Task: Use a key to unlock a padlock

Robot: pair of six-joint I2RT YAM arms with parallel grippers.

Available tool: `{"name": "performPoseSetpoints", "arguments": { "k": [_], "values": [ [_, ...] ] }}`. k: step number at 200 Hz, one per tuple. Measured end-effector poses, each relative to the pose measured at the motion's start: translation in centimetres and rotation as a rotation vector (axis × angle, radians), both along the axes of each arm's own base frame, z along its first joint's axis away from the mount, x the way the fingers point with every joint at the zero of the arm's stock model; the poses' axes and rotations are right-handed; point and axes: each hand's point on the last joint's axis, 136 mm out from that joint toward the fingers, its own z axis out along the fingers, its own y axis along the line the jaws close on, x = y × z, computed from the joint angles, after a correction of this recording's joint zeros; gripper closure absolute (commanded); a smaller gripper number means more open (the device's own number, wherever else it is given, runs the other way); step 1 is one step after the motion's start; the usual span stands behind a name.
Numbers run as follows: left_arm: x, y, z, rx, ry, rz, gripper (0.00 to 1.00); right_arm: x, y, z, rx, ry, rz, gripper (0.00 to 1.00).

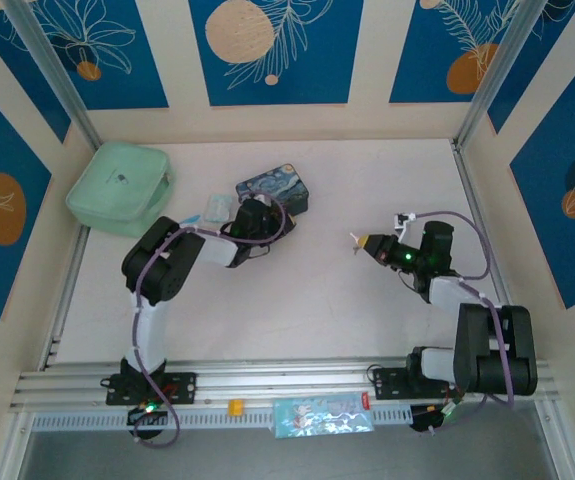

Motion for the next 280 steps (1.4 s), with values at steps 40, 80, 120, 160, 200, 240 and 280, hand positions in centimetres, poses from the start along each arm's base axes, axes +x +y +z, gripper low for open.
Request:
{"name": "performPoseSetpoints", "arguments": {
  "k": [40, 80, 120, 160, 200, 240, 280],
  "values": [
    [-0.6, -0.6, 1.7, -0.175, 0.035, -0.002, 1.0, 0.0, 2.8, -1.9, 0.029, 0.05, 0.071, 1.0],
    [-1.1, -1.3, 3.1, -0.275, 0.059, -0.027, 1.0, 0.2, 5.6, -4.0, 0.064, 0.104, 0.131, 1.0],
    [-1.8, -1.4, 3.7, -0.317, 0.078, -0.039, 1.0, 2.4, 7.2, -3.7, 0.092, 0.065, 0.158, 1.0],
    [-2.0, -1.4, 3.9, -0.339, 0.085, -0.039, 1.0, 4.0, 8.5, -3.9, 0.111, 0.045, 0.163, 1.0],
    [-1.9, -1.5, 4.3, -0.359, 0.085, -0.037, 1.0, 4.6, 10.0, -3.0, 0.112, 0.005, 0.188, 1.0],
    [-1.9, -1.6, 4.5, -0.369, 0.086, -0.036, 1.0, 5.2, 10.3, -4.1, 0.135, 0.025, 0.176, 1.0],
    [-1.9, -1.6, 4.6, -0.374, 0.083, -0.036, 1.0, 5.7, 10.8, -4.6, 0.151, 0.042, 0.168, 1.0]
  ]
}}
